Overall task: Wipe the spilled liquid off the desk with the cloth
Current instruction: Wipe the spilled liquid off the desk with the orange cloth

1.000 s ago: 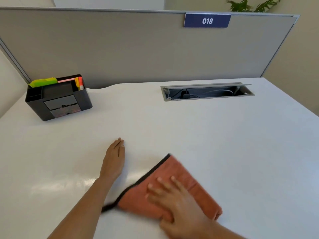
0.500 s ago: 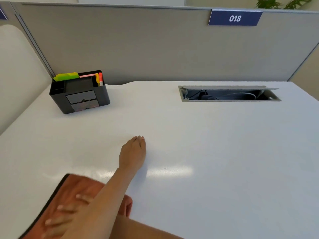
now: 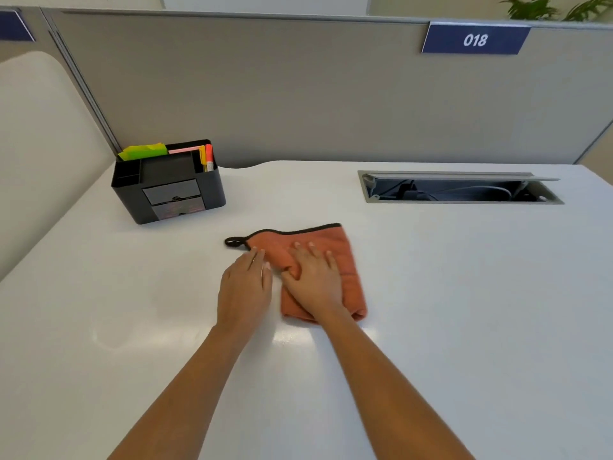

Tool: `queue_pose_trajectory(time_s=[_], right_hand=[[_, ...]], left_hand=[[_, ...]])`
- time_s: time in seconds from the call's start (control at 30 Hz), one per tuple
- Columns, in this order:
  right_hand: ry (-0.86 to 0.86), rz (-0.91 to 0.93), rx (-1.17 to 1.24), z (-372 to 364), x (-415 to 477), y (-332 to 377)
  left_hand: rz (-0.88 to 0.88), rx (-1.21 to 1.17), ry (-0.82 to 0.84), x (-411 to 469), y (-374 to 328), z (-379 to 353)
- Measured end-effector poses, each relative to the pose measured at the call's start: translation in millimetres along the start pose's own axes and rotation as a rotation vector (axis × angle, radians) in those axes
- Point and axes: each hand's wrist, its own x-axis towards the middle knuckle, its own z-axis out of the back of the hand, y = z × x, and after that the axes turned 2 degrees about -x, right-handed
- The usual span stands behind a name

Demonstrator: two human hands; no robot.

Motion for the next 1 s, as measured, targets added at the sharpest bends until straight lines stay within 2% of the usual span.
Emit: queue_pose_trajectory(time_s=[0.07,0.2,0.3,0.33,0.4,0.47,0.6,0.7,0.8,0.93,1.0], right_hand=[[-0.04,-0.234,0.036,-23,-60,-22],[-0.06,-0.186,0.034,-30,-75,-42],[-0.011,-0.204,0.176,-22,-85,-40],[-0.037,-0.246,0.265,-17,-86,-45],[-0.194,-0.375,0.406,-3,-82,-50],[-0.282,-0.523,0.324,9,-78,-60],[-0.158,-0.726,0.192,19,-76,-73],[-0.066,-0.781,0.253,19,-75,-79],[-0.03,-0.817,0.382,20,-72,-88],[-0.064,-0.726,0.446,28,-70,-96],[-0.121,-0.676,0.427,36,-70,-100]], left_hand=[[0.088,-0.079,0.05,-1,5,-7],[0.184,-0.315,0.065,1,-1,-12],[0.284,-0.392,0.094,8,-15,-11],[0.327,-0.422,0.108,11,-20,-11],[0.42,-0.501,0.137,19,-28,-10],[0.505,-0.589,0.184,26,-35,-11],[0.667,-0.775,0.226,37,-45,-16],[0.764,-0.825,0.239,45,-48,-21],[0.835,-0.992,0.281,49,-47,-22],[0.858,-1.2,0.432,46,-55,-18],[0.842,-1.264,0.443,46,-61,-19]])
